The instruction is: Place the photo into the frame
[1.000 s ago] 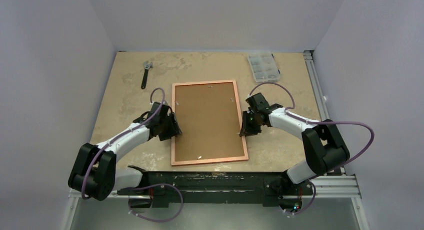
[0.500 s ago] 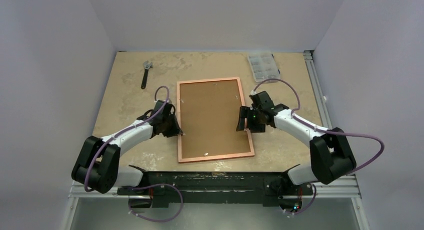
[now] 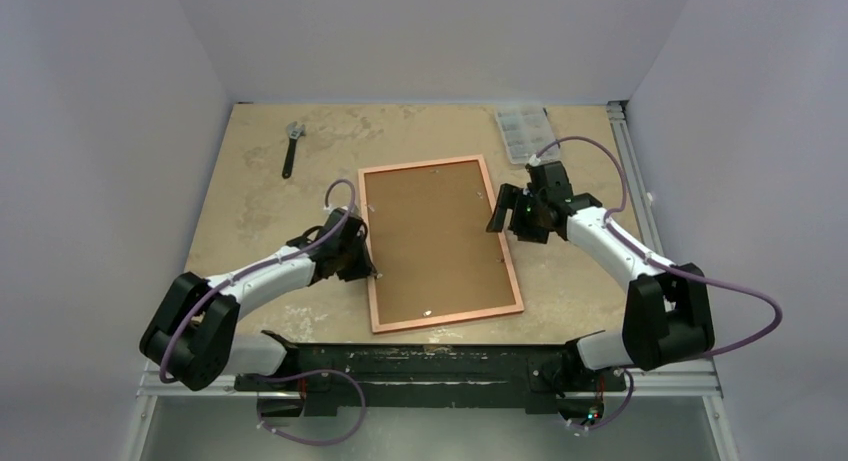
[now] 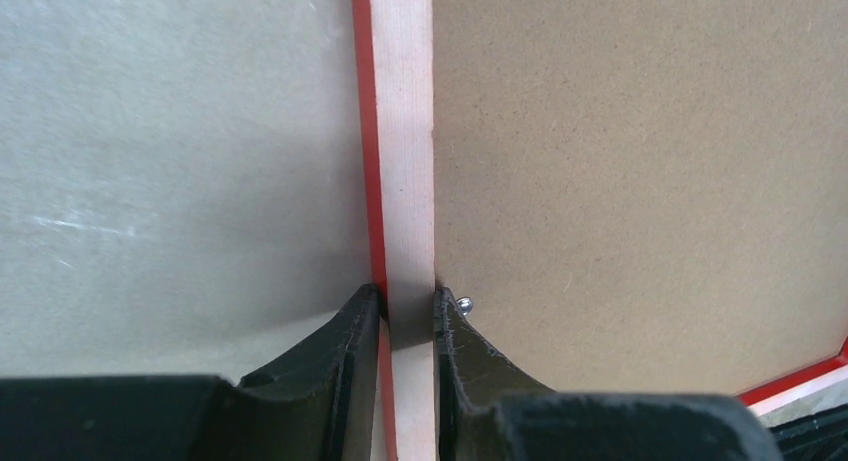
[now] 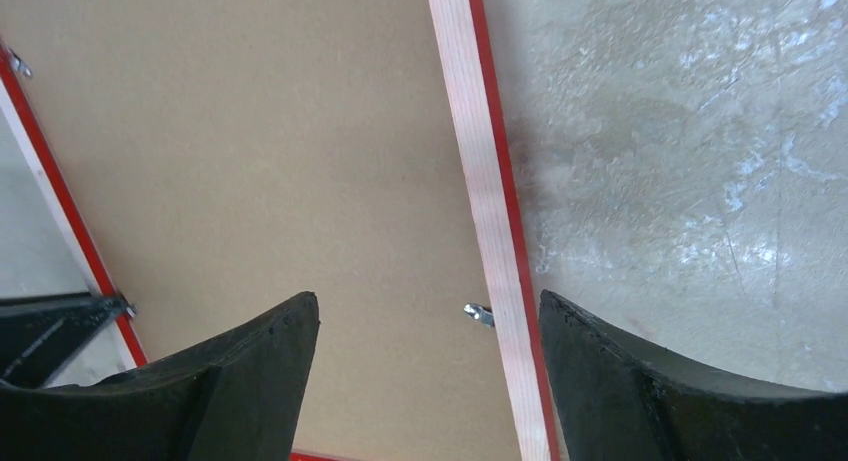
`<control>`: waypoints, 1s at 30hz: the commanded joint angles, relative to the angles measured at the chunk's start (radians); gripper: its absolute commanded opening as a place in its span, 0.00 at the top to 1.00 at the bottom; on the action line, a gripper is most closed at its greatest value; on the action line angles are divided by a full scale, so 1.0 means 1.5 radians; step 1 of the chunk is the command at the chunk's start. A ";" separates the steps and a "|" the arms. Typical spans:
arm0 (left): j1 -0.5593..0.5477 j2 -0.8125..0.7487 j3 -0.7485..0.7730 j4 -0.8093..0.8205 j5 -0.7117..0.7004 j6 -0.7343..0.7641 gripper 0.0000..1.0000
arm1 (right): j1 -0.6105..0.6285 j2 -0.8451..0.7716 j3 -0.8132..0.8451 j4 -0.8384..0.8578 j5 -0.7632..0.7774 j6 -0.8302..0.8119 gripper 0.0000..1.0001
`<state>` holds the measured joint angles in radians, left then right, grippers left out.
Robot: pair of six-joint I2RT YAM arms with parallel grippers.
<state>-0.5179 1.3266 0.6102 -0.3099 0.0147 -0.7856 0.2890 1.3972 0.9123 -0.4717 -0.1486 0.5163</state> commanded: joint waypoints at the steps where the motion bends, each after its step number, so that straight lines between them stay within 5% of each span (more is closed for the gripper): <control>1: -0.046 -0.011 -0.040 -0.062 0.022 -0.019 1.00 | -0.011 0.009 0.035 -0.004 0.011 -0.015 0.20; 17: -0.152 -0.079 -0.097 -0.084 -0.007 -0.057 0.98 | -0.053 0.027 -0.011 0.042 -0.022 -0.008 0.15; 18: -0.152 -0.088 -0.096 -0.089 -0.008 -0.063 0.81 | -0.054 0.032 -0.016 0.046 -0.029 -0.008 0.15; 20: -0.151 -0.106 -0.092 -0.094 -0.007 -0.078 0.28 | -0.054 0.045 -0.025 0.055 -0.049 -0.011 0.15; 22: -0.148 -0.108 -0.076 -0.090 -0.008 -0.085 0.05 | -0.053 0.066 -0.034 0.065 -0.068 -0.014 0.15; 30: -0.036 -0.017 -0.019 -0.015 0.096 -0.057 0.01 | -0.047 0.133 -0.063 0.098 -0.127 -0.009 0.16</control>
<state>-0.6628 1.2198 0.5701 -0.3473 0.0772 -0.8993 0.2039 1.5139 0.8745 -0.3603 -0.2634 0.5121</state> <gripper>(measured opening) 0.995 0.847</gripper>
